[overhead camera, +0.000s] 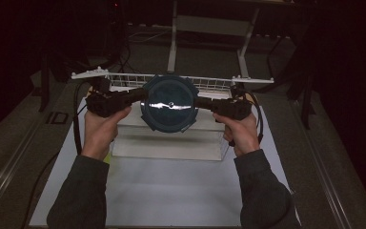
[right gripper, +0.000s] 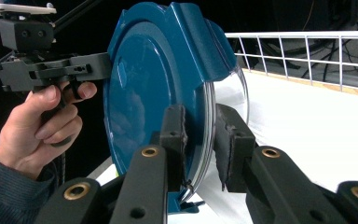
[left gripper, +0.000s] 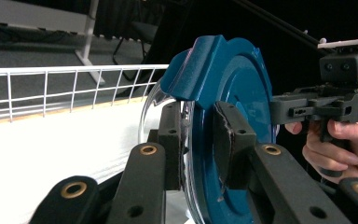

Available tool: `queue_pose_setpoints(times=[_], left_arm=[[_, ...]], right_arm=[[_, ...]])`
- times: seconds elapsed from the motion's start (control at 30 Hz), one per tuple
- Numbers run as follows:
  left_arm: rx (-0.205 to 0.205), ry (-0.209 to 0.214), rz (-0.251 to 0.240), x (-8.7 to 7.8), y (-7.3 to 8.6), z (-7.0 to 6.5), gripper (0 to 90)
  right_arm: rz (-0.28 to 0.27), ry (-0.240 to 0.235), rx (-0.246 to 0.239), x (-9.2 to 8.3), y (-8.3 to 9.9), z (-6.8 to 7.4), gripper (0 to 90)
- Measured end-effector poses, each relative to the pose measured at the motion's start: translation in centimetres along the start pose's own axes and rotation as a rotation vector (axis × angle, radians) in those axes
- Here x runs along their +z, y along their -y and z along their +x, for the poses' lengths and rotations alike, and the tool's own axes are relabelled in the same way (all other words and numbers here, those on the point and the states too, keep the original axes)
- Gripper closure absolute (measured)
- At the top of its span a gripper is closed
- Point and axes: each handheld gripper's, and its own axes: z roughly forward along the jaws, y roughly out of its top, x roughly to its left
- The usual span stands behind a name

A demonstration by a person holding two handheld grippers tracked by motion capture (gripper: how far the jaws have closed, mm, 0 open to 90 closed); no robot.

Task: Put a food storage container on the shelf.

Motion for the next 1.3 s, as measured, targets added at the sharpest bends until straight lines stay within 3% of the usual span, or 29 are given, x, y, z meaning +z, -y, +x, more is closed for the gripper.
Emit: queue_pose_setpoints(times=[0.13, 0.33, 0.47, 0.63, 0.73, 0.77, 0.8, 0.83, 0.9, 1.03, 1.3], left_arm=[[-0.018, -0.009, -0.012, 0.4, -0.1, 0.3, 74.2], [0.008, -0.053, -0.037, 1.0, 0.0, 0.2, 71.6], [0.0, -0.069, -0.053, 1.4, 0.1, 0.3, 71.2], [0.05, -0.155, -0.041, 1.9, 0.0, 0.0, 70.6], [0.055, -0.208, 0.0, 2.5, 0.2, 0.5, 73.0], [0.054, -0.233, 0.037, 3.1, 0.5, 0.7, 76.9], [0.054, -0.233, 0.037, 3.1, 0.5, 0.7, 77.1], [0.032, -0.203, -0.001, 3.2, 0.8, 1.2, 76.7], [0.02, -0.198, -0.017, 3.4, 0.8, 1.6, 78.1], [0.018, -0.2, -0.02, 3.4, 0.8, 1.6, 78.4], [0.019, -0.229, -0.028, 3.9, 0.6, 1.6, 78.9]], right_arm=[[-0.001, 0.0, 0.028, 0.2, -0.2, -0.4, 74.0], [-0.012, 0.017, 0.053, 0.8, -0.5, -0.8, 71.9], [-0.025, 0.034, 0.067, 1.0, -0.5, -1.0, 70.4], [-0.035, 0.05, 0.081, 1.3, -0.6, -1.0, 69.2], [-0.041, 0.056, 0.11, 1.6, -0.7, -1.4, 67.9], [-0.029, 0.083, 0.107, 1.8, -0.7, -1.4, 69.2], [-0.022, 0.129, 0.077, 2.2, -0.6, -1.4, 77.2], [-0.035, 0.108, 0.095, 2.2, -0.6, -1.5, 77.7], [-0.045, 0.117, 0.106, 2.2, -0.7, -1.5, 85.7], [-0.025, 0.132, 0.084, 2.3, -1.0, -1.3, 85.3], [-0.039, 0.154, 0.067, 2.5, -1.1, -1.4, 85.3]])
